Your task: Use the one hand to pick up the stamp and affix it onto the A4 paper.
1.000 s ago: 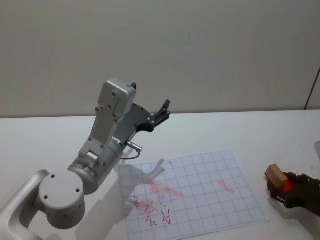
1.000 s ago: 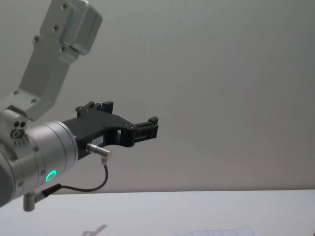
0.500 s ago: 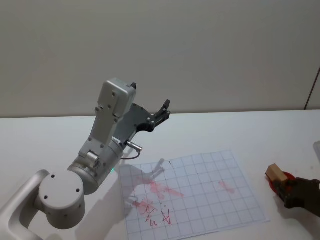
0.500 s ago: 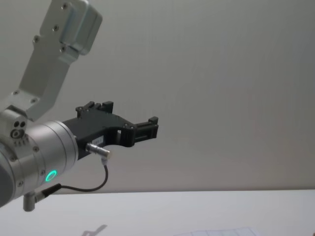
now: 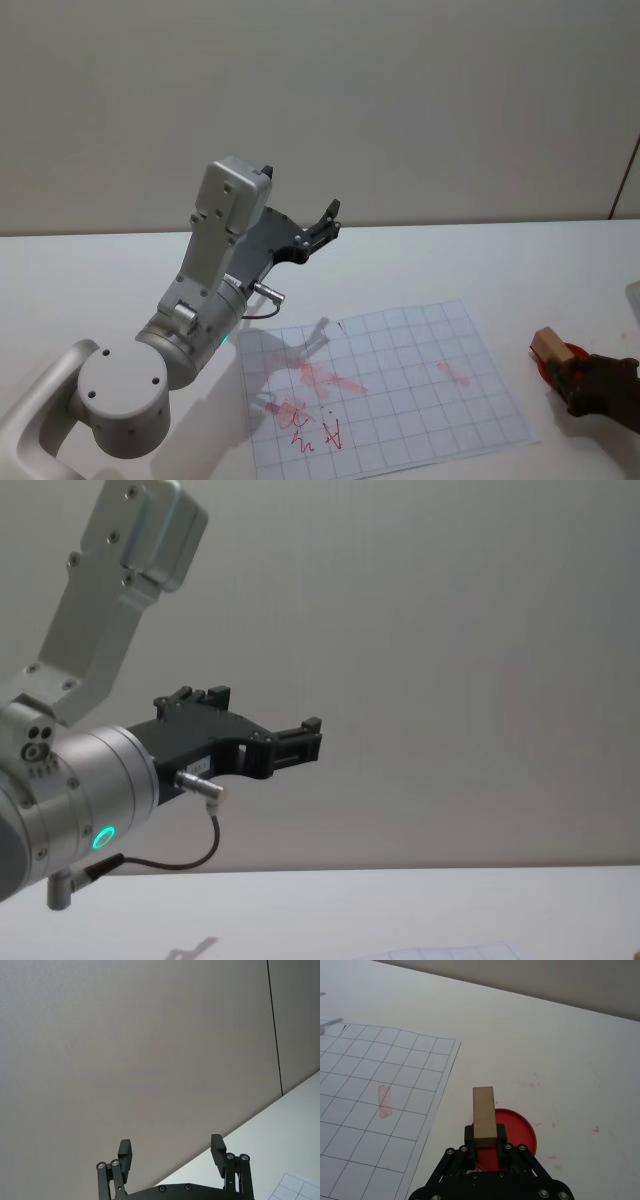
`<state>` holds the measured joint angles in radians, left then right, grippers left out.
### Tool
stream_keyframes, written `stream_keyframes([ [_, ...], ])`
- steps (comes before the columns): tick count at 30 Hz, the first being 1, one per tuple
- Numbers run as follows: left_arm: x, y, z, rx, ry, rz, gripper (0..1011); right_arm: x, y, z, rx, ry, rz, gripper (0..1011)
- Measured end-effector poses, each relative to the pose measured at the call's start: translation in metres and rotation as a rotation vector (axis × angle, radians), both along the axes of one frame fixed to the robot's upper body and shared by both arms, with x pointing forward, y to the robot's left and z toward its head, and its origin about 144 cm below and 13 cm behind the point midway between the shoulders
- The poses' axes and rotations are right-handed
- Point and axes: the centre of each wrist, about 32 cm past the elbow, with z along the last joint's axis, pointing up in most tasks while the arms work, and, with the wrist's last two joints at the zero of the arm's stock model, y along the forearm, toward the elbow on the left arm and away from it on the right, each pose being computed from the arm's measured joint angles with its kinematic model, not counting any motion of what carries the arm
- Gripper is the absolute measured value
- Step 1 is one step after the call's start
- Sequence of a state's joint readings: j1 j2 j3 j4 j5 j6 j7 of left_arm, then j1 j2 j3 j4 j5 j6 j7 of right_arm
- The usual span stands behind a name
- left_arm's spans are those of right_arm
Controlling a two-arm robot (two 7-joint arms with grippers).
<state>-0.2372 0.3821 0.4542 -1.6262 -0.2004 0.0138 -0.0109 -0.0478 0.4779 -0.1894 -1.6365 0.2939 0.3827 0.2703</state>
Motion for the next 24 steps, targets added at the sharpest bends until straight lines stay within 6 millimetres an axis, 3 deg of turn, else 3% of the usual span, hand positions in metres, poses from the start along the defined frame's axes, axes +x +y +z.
stream_keyframes([
  [12,0.0,0.0,0.0,0.0,0.0,0.0,1001,0.007,0.004,0.011,0.022,-0.082,0.045,216],
  [24,0.0,0.0,0.0,0.0,0.0,0.0,1001,0.022,0.016,0.034,0.106,-0.184,0.172,216],
])
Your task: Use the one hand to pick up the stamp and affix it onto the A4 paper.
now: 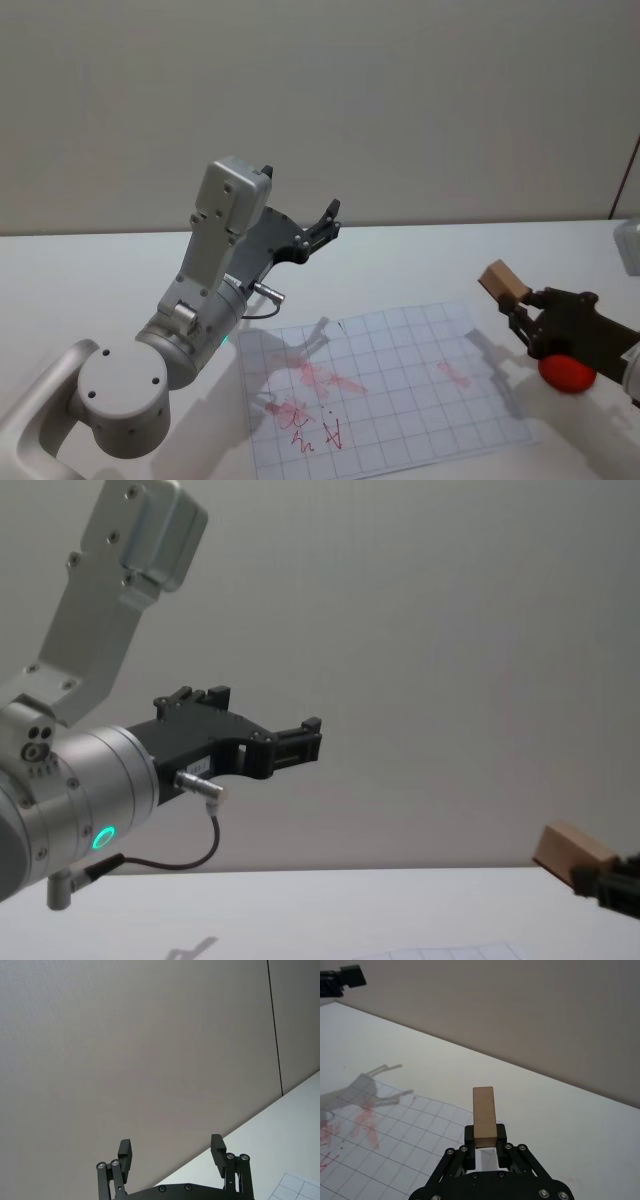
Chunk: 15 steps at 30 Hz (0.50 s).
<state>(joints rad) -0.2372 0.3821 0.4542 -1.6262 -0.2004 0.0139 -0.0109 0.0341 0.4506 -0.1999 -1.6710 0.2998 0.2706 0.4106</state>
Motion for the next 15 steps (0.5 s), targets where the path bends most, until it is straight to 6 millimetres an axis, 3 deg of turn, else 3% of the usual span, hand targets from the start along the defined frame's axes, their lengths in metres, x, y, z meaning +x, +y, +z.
stream_keyframes([
  [15,0.0,0.0,0.0,0.0,0.0,0.0,1001,0.0068,0.0074,0.0075,0.038,0.093,0.092,216],
])
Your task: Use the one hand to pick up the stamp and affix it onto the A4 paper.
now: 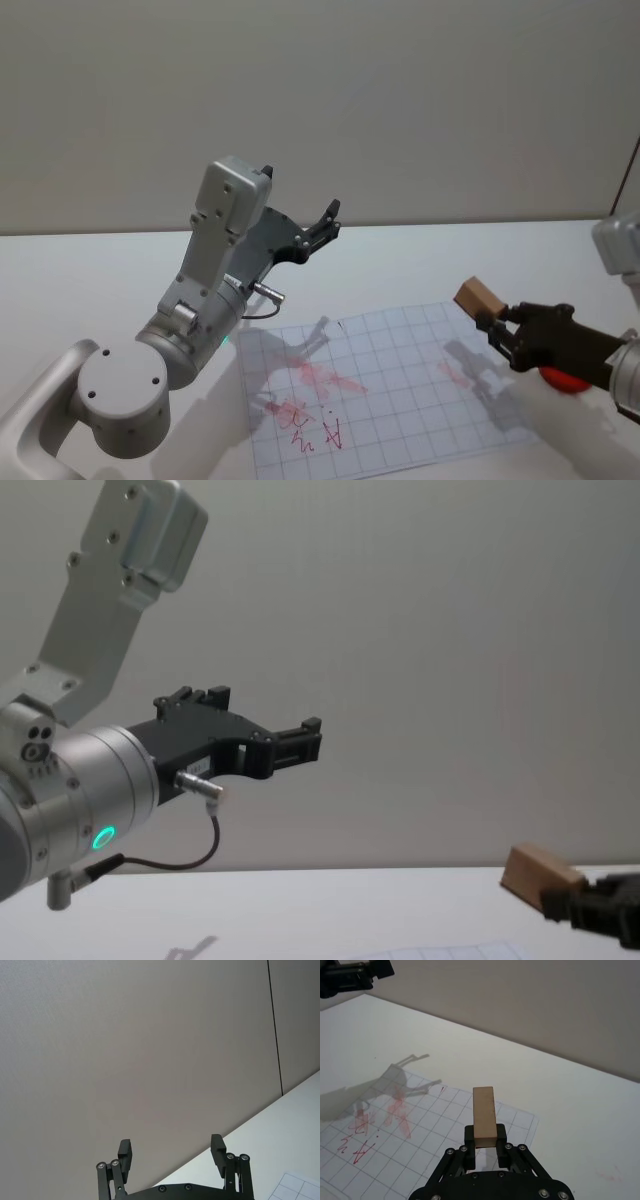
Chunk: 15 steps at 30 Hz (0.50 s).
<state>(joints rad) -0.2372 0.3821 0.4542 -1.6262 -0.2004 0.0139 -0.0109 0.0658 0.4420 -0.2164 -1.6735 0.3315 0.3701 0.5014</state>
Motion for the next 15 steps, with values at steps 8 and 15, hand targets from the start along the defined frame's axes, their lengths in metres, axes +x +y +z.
stream_keyframes([
  [8,0.0,0.0,0.0,0.0,0.0,0.0,1001,-0.0011,-0.0004,-0.0033,-0.047,0.094,0.005,216],
  [15,0.0,0.0,0.0,0.0,0.0,0.0,1001,-0.0026,-0.0016,-0.0092,-0.11,0.172,0.004,216],
])
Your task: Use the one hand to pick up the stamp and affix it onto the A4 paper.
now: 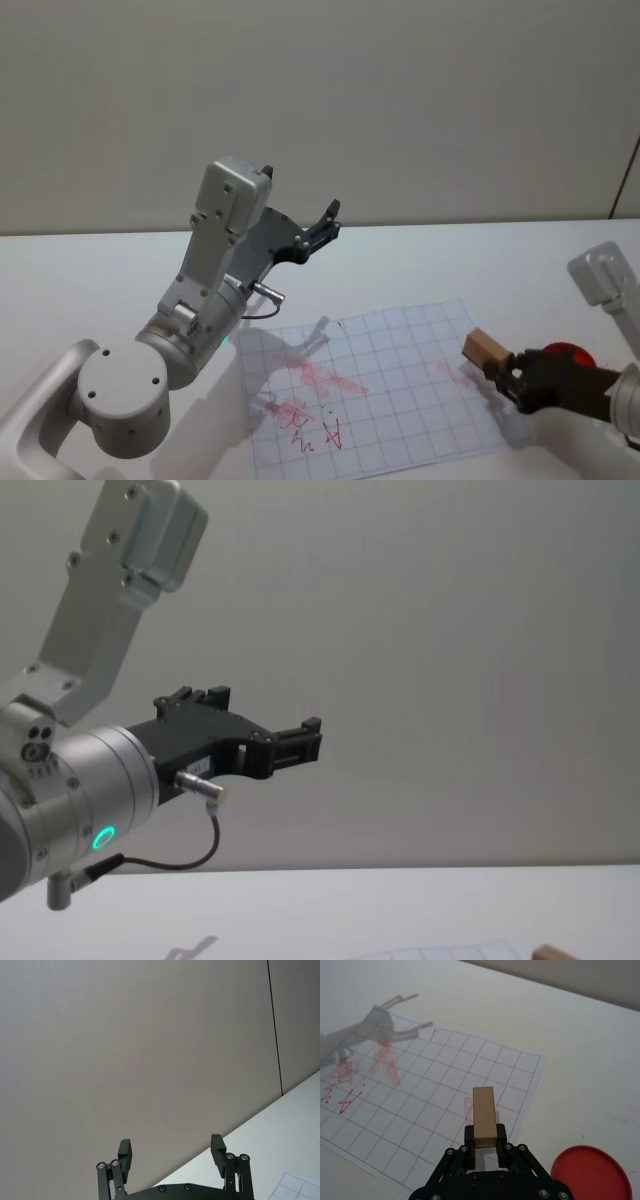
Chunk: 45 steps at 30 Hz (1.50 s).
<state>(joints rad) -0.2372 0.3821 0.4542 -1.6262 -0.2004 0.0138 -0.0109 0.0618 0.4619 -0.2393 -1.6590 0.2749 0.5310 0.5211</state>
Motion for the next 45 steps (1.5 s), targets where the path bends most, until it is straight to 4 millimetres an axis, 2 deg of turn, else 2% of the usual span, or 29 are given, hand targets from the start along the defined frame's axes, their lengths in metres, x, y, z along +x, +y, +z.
stream_keyframes([
  [9,0.0,0.0,0.0,0.0,0.0,0.0,1001,-0.003,-0.002,-0.008,-0.066,0.071,0.0,216],
  [23,0.0,0.0,0.0,0.0,0.0,0.0,1001,-0.007,-0.003,-0.014,-0.121,0.086,0.023,216],
  [45,0.0,0.0,0.0,0.0,0.0,0.0,1001,-0.008,0.003,-0.02,-0.11,-0.051,0.025,216],
])
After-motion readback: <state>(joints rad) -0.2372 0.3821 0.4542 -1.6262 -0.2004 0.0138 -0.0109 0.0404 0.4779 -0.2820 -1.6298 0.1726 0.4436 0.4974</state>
